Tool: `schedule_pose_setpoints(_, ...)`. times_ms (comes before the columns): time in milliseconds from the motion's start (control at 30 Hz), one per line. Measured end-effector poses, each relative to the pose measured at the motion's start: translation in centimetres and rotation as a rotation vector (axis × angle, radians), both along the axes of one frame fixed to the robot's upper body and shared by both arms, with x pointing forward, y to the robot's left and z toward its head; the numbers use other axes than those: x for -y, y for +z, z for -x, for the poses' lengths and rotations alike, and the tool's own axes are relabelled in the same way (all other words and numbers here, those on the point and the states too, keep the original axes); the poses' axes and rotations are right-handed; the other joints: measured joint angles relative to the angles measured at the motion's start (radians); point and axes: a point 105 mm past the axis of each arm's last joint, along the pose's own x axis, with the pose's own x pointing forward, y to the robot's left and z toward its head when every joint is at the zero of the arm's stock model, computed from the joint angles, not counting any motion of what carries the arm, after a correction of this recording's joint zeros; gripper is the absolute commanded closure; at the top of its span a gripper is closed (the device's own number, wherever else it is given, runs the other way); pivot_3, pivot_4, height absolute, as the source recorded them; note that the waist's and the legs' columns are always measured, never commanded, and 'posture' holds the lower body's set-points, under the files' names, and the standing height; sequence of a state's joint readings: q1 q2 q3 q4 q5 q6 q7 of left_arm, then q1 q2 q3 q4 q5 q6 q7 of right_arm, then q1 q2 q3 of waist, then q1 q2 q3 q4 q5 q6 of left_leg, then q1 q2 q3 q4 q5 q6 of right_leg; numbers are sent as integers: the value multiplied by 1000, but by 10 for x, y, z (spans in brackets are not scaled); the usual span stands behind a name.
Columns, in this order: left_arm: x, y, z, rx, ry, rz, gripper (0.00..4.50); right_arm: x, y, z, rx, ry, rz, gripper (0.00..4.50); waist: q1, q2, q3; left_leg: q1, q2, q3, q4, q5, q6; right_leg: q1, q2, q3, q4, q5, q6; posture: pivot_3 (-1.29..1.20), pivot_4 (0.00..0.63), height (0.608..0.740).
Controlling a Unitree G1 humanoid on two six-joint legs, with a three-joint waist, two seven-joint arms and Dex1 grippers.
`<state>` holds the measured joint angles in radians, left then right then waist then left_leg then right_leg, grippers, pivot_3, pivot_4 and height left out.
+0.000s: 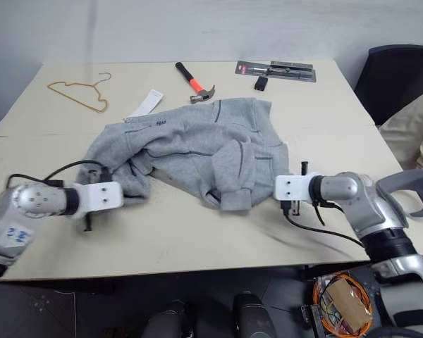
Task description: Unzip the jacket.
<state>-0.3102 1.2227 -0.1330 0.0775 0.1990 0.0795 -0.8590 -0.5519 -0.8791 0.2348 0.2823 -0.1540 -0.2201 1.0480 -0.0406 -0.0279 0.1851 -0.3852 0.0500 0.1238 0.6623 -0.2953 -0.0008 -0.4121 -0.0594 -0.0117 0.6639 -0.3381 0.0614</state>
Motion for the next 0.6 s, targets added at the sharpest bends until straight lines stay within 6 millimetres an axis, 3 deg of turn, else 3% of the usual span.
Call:
schedule_pose_setpoints(33,-24,6,2,0,53,-60,4447,8,-1,3,-17,-16,8,4500,0,0,0,0,0,0,0,0,0,0,0,0,0,0,0,0,150,740)
schedule_pose_setpoints(100,-54,22,-3,36,99,-127,4447,22,-1,11,-41,-35,33,4500,12,0,0,-1,-1,0,1,-1,1,1,-1,-2,0,0,0,0,150,740)
schedule_pose_setpoints(200,-75,44,-12,94,103,-182,4447,34,-1,23,-77,-43,57,4500,31,0,0,-2,-2,0,3,-2,4,1,-3,-4,-1,0,0,0,150,740)
schedule_pose_setpoints(333,-74,68,-39,235,24,-217,4447,41,3,31,-99,-58,55,4500,46,0,0,-3,-3,2,5,-3,5,1,-3,-6,-1,1,2,0,150,740)
schedule_pose_setpoints(467,-67,77,-60,344,-34,-269,4447,45,11,27,-59,-91,44,4500,41,0,0,-3,-3,5,5,-3,6,-1,-2,-7,-1,2,5,0,150,740)
schedule_pose_setpoints(567,-69,67,-61,334,-18,-205,4447,44,15,26,-30,-104,31,4500,35,0,0,-3,-2,9,4,-3,6,-3,-2,-8,-1,2,5,0,150,740)
schedule_pose_setpoints(600,-68,57,-60,300,-19,-183,4182,44,14,28,-30,-110,21,4500,34,0,0,-3,-1,10,4,-3,6,-4,-2,-7,0,2,5,0,150,740)
